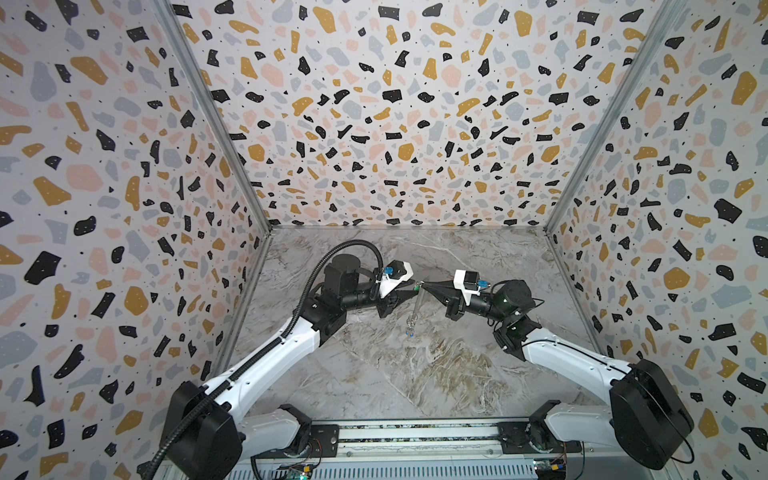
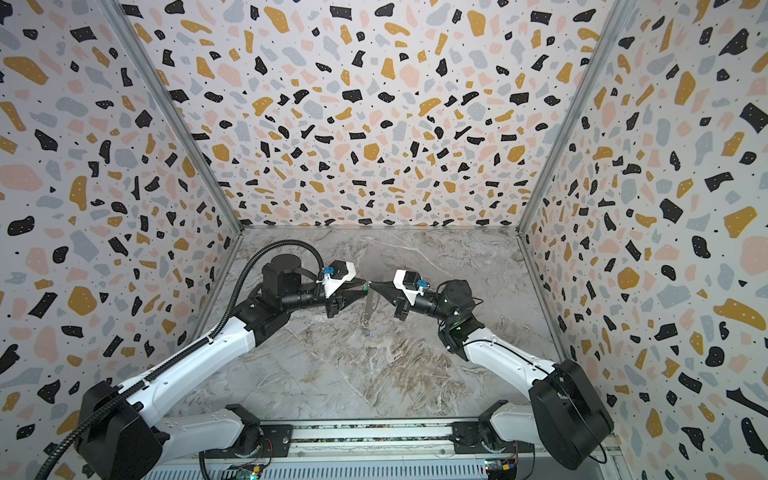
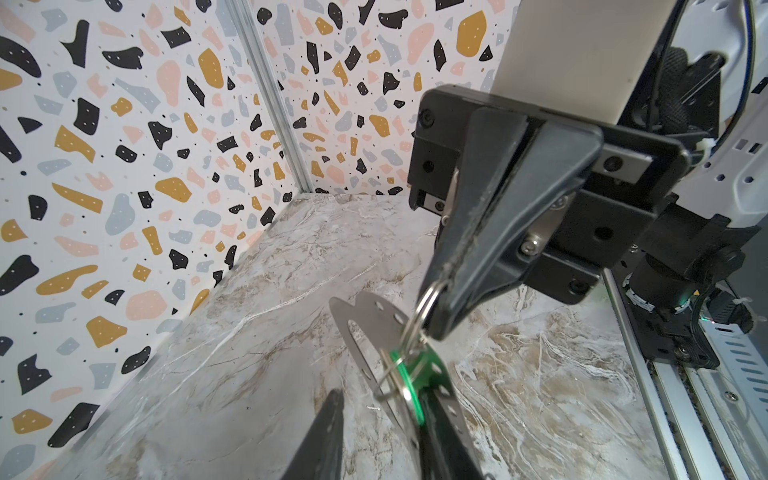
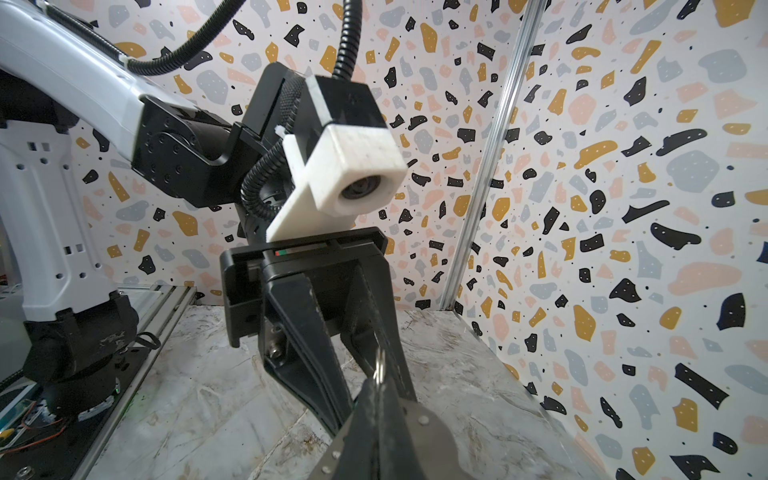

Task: Remove the keys from the keyring

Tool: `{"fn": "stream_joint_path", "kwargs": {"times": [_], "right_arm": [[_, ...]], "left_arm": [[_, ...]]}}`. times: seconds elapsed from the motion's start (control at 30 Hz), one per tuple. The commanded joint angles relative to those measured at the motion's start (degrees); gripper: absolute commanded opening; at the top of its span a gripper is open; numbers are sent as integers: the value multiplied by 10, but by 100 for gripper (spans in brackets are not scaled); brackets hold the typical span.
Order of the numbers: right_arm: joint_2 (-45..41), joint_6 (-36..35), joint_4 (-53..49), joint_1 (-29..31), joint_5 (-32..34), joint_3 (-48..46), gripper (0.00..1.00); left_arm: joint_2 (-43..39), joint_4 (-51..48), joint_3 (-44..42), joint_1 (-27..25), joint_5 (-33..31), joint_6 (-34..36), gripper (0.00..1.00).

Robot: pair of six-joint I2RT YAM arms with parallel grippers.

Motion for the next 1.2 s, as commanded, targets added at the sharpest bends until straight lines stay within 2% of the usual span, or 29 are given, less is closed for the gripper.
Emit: {"fn": "stream_joint_path", "kwargs": {"times": [0.0, 0.37, 0.57, 0.73, 0.8, 0.87, 0.97, 1.17], "right_arm": [[1, 12, 31, 4, 12, 3, 0], [6, 23, 61, 12, 40, 2, 0], [6, 25, 78, 17, 63, 0, 0], [9, 25, 84, 20, 70, 0, 0], [11, 25, 84, 20, 70, 0, 0], [9, 25, 85, 21, 70, -2, 0], [6, 25, 84, 20, 70, -7, 0], [4, 24, 74, 14, 47, -8, 0]], "left_arm": [[5, 41, -1, -9, 20, -6, 31], [12, 39, 1, -16, 8, -1, 9], [17, 24, 9, -22, 5, 11, 3], [31, -7, 28, -32, -2, 28, 2], [34, -12, 33, -33, -2, 30, 2], [34, -13, 33, -33, -5, 31, 9], [25, -34, 33, -33, -28, 45, 29], [-22, -43, 12, 3, -44, 47, 34]]}}
